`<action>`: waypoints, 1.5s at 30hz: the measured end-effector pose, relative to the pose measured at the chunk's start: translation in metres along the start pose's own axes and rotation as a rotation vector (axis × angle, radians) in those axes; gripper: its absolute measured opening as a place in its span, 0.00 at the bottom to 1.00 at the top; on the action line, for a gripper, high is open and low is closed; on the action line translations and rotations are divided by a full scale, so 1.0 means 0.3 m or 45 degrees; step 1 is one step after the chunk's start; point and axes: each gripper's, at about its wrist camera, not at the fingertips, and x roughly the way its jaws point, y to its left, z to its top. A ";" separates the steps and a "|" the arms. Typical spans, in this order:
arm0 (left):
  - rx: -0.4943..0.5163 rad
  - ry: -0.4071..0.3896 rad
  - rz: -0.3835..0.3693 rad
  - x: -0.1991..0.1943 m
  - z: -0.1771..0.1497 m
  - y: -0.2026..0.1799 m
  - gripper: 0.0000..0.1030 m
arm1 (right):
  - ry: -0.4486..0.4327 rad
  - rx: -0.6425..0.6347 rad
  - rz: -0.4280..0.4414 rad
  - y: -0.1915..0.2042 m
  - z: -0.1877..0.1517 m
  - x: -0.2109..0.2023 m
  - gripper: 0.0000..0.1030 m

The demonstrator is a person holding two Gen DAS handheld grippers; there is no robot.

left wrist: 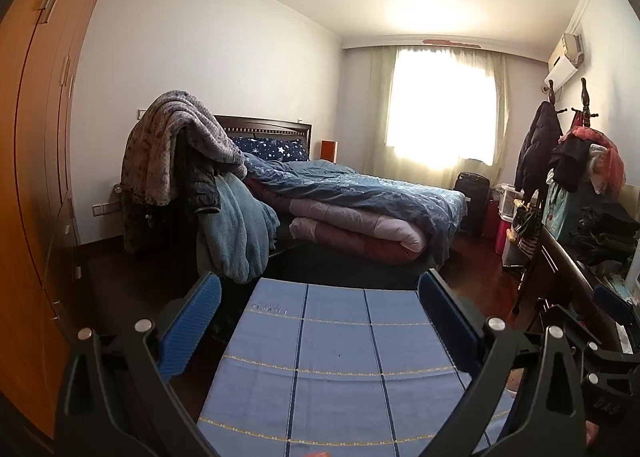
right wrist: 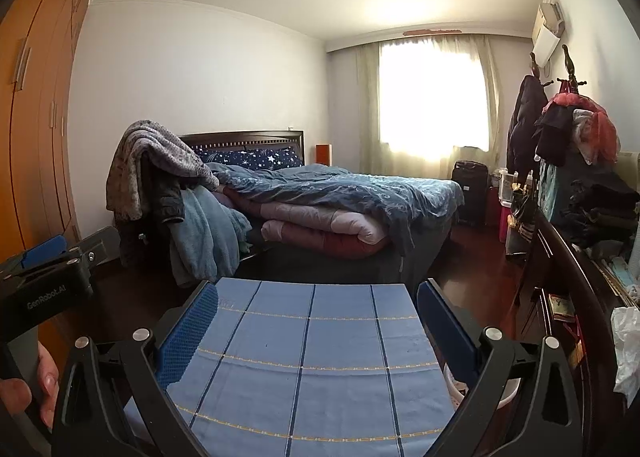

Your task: Collect trash

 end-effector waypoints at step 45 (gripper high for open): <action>0.028 -0.050 -0.060 -0.094 0.030 -0.041 0.97 | -0.026 0.025 -0.003 -0.029 0.006 -0.072 0.96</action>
